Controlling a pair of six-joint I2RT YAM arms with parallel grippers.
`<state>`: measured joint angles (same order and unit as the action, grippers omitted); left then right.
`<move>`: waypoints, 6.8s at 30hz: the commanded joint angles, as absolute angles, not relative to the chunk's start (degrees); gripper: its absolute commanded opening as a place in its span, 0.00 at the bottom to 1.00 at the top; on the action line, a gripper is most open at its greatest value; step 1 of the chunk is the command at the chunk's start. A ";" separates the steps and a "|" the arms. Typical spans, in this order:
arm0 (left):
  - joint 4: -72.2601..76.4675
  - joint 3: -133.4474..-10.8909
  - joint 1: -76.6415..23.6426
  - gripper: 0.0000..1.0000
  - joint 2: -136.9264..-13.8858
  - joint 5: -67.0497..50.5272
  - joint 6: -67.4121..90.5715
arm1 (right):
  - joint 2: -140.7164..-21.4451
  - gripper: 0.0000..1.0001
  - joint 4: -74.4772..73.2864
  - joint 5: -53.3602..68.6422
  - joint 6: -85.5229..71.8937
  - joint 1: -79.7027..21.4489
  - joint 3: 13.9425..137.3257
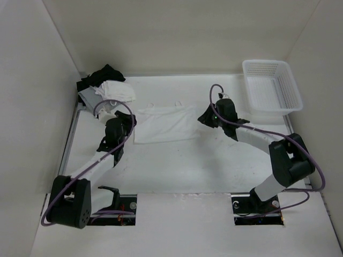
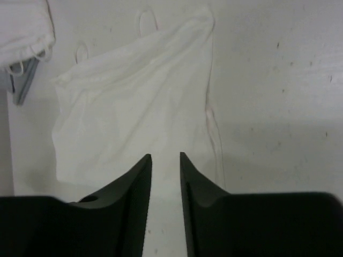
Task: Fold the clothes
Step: Fold the tank top
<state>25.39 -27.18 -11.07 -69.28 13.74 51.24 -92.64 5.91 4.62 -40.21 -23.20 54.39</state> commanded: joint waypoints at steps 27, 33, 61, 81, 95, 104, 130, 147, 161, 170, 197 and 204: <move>19.42 -15.21 -9.45 0.22 -71.98 5.45 50.27 | -95.71 0.35 15.65 3.16 -45.61 -26.23 40.78; 20.21 -15.38 -9.36 0.16 -72.68 5.45 50.19 | -95.18 0.35 15.56 3.86 -46.67 -26.50 39.73; -30.76 -36.03 -18.76 0.03 -12.66 9.67 48.60 | -26.37 0.01 -34.09 -18.53 -54.22 -53.55 36.29; 18.26 -30.49 -10.42 0.06 -66.24 1.14 51.06 | -74.94 0.01 2.28 2.63 -39.91 -24.31 44.28; 16.28 -18.04 -9.10 0.08 -51.00 -2.63 55.46 | -65.76 0.02 1.41 -0.43 -41.13 -27.11 32.98; 3.79 -9.24 -5.32 0.07 -36.57 -6.41 54.23 | -59.50 0.03 1.32 -1.84 -46.05 -32.73 21.98; 15.46 -17.67 -29.66 0.19 -51.23 10.02 51.94 | -70.48 0.48 6.40 -4.67 -49.30 -33.36 24.17; 15.47 -17.14 -25.97 0.19 -47.03 7.47 51.94 | -66.21 0.02 13.92 1.06 -55.81 -29.40 18.19; 14.06 -18.90 -22.72 0.22 -42.72 3.96 52.12 | -73.44 0.03 -15.72 -10.63 -44.74 -46.35 52.08; 9.59 -18.20 -18.51 0.26 -36.31 3.69 51.94 | -101.75 0.03 -22.06 -10.63 -44.12 -55.76 79.60; 16.25 -17.14 -34.58 0.51 -46.30 16.17 45.61 | -65.74 0.05 4.38 -16.99 -41.31 -54.81 37.35; 28.01 -18.20 -34.06 0.44 -63.43 13.81 49.65 | -85.92 0.05 13.17 -1.24 -41.83 -47.68 47.88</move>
<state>18.59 -16.93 -34.41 -59.16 13.61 48.25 -79.61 4.67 -8.38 -41.91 -48.27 42.87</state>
